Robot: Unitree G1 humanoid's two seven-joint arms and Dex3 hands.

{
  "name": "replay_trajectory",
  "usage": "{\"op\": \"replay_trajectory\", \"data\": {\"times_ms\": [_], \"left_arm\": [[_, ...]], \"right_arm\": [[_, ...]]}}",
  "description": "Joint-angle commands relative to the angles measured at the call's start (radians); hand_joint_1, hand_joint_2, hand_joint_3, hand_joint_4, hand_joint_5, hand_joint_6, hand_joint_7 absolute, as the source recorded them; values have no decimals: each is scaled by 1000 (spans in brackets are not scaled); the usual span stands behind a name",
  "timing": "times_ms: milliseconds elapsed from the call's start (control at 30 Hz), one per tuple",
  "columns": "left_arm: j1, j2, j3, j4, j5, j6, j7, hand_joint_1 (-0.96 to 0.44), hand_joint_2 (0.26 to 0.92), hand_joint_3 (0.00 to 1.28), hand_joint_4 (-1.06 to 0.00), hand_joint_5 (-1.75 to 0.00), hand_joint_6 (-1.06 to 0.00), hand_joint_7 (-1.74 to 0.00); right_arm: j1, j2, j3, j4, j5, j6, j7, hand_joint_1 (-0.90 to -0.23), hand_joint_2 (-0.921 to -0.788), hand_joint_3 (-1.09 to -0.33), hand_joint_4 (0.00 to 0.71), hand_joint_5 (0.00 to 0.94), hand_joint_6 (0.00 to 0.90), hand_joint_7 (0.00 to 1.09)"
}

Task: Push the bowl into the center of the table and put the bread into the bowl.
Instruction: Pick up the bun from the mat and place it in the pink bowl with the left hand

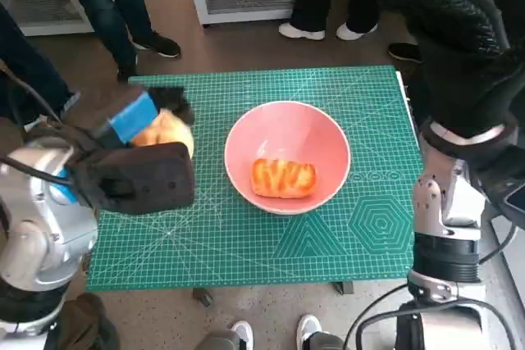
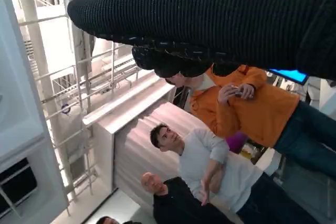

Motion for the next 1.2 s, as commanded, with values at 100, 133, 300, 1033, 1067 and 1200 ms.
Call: {"op": "replay_trajectory", "data": {"times_ms": [100, 133, 300, 1033, 1067, 1200], "left_arm": [[-126, -54, -66, -17, 16, -8, -37, 2, 707, 363, -799, -1141, -741, -1032], [-145, -65, -80, -8, 16, -12, -42, 2, 701, 381, -788, -1156, -734, -1042], [-211, -116, -124, 36, 1, -40, -46, 2, 723, 364, -741, -1256, -746, -965], [-382, -358, -297, 426, 20, -135, 21, 84, 543, 843, -558, -1487, -486, -1292], [-389, -367, -304, 449, 23, -136, 26, 199, 540, 890, -532, -1555, -333, -1036], [-389, -382, -303, 476, 20, -132, 38, 356, 553, 926, -491, -1641, -147, -533]], "right_arm": [[10, 7, 1, 3, -1, 5, 5, -668, -921, -730, 340, 6, 261, 311], [12, 7, 1, 1, -1, 5, 5, -668, -921, -730, 340, 6, 261, 311], [16, 5, 0, -5, -4, 3, 3, -668, -921, -732, 340, 5, 261, 310], [44, 3, -6, -32, -17, 1, -19, -665, -921, -733, 344, 5, 257, 303], [46, 3, -6, -34, -17, 2, -20, -666, -921, -733, 344, 5, 256, 302], [50, 2, -7, -41, -17, 7, -25, -671, -921, -733, 343, 4, 253, 299]]}}
